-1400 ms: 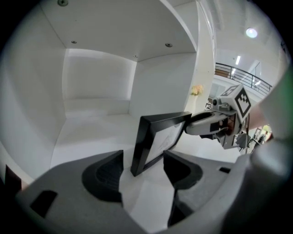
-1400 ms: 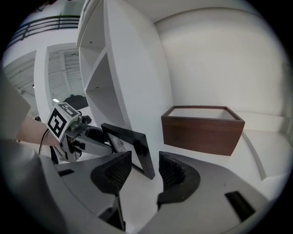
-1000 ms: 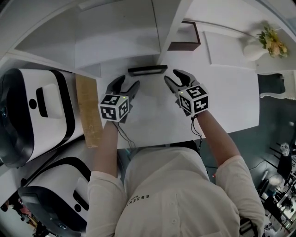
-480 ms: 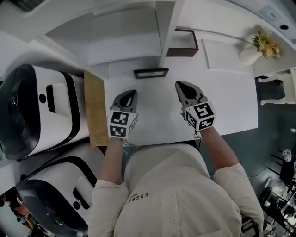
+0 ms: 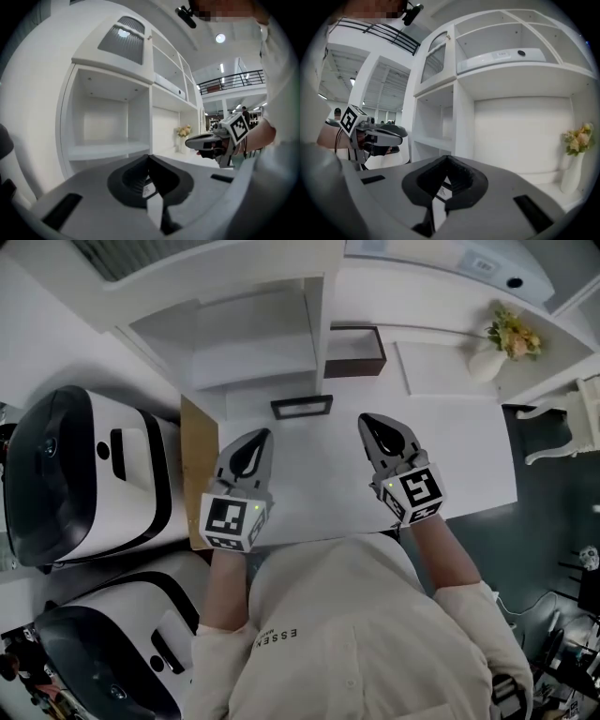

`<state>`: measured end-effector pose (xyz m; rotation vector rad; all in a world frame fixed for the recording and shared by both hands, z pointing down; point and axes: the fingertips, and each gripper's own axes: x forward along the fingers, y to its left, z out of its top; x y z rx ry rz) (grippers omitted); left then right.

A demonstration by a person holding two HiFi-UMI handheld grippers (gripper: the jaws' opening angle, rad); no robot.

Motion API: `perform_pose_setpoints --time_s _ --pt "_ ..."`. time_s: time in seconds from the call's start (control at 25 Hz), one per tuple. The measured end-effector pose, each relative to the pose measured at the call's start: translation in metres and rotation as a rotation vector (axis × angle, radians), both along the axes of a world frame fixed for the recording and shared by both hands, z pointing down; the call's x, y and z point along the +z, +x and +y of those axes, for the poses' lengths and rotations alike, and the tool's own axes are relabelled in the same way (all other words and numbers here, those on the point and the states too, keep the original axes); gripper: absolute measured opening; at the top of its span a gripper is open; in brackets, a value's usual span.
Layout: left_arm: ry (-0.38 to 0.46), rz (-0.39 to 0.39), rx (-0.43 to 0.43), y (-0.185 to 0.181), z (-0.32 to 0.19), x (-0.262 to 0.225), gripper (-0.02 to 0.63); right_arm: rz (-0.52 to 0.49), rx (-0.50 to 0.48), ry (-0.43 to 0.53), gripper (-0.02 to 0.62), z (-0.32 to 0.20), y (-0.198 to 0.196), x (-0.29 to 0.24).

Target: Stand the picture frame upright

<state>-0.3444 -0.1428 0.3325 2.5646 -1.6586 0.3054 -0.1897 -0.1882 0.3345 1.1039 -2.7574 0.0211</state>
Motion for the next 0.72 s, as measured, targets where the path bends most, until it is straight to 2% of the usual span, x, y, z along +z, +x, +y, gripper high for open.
perform_pose_setpoints --time_s 0.28,0.52,0.72 --pt "-0.005 0.001 -0.006 -0.005 0.007 -0.013 0.001 -0.079 0.026 0.007 0.015 -0.001 -0.001 -0.023" --pt "-0.046 0.023 -0.041 -0.018 0.008 -0.003 0.002 -0.067 0.000 0.005 0.014 0.006 -0.004 -0.020" --pt "-0.046 0.027 -0.041 -0.018 0.008 -0.005 0.002 -0.055 0.000 0.005 0.014 0.006 -0.003 -0.020"
